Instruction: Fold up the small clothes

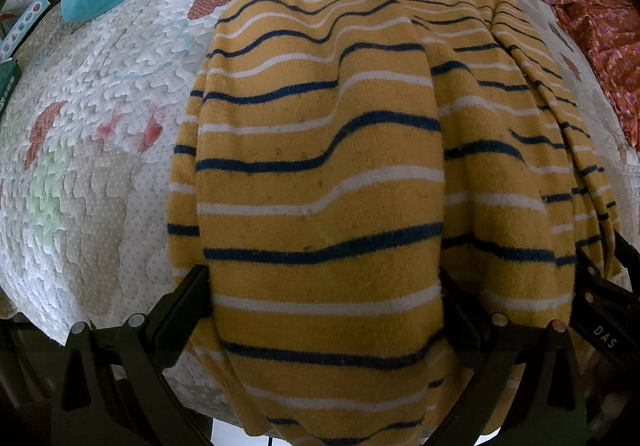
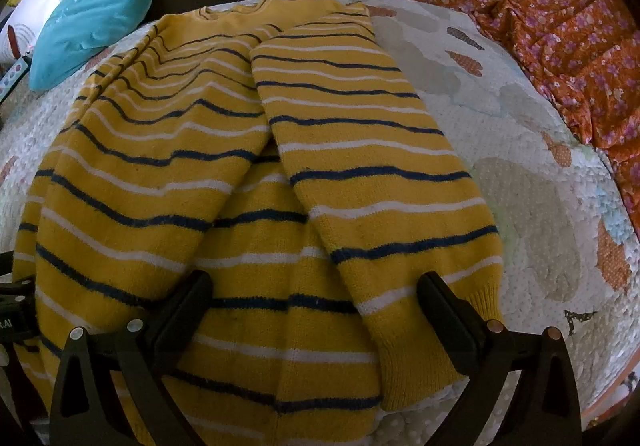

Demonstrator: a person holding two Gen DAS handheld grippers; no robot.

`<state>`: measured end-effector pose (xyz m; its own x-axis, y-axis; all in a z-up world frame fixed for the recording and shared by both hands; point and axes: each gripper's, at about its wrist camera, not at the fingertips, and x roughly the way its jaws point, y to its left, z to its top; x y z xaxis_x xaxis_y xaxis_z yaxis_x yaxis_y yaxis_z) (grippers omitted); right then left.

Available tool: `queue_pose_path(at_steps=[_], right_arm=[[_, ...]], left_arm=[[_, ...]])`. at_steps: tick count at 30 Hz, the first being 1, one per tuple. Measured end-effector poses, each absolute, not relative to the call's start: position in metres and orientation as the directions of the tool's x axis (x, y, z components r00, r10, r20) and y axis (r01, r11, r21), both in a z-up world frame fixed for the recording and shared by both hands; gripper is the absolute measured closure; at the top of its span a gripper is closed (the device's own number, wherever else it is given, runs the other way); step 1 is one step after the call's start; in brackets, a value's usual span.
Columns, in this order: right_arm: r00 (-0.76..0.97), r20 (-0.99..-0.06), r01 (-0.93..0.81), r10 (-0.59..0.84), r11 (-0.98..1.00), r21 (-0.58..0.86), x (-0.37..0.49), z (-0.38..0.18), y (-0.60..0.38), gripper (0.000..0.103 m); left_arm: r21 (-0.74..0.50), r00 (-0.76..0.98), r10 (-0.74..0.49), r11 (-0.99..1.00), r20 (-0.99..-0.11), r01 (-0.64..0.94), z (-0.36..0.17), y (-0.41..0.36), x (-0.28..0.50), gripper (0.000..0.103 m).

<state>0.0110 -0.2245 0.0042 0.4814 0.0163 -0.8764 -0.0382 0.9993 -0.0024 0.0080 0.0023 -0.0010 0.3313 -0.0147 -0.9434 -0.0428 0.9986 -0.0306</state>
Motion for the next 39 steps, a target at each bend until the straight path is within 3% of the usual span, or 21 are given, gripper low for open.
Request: queue_pose_path(at_steps=[16,39], right_arm=[[0.516,-0.856,-0.035,0.019,0.999,0.001,0.0077,0.0019,-0.2229,0.0],[0.528,-0.849,-0.031,0.009,0.999,-0.008,0.0056,0.0001,-0.2219,0.0]], left_arm=[[-0.008,0.354,0.003,1.0,-0.935,-0.029,0.0008,0.0019,0.0135,0.0],[-0.1,0.354,-0.088,0.995,-0.931,-0.017,-0.0039,0.007,0.0142,0.0]])
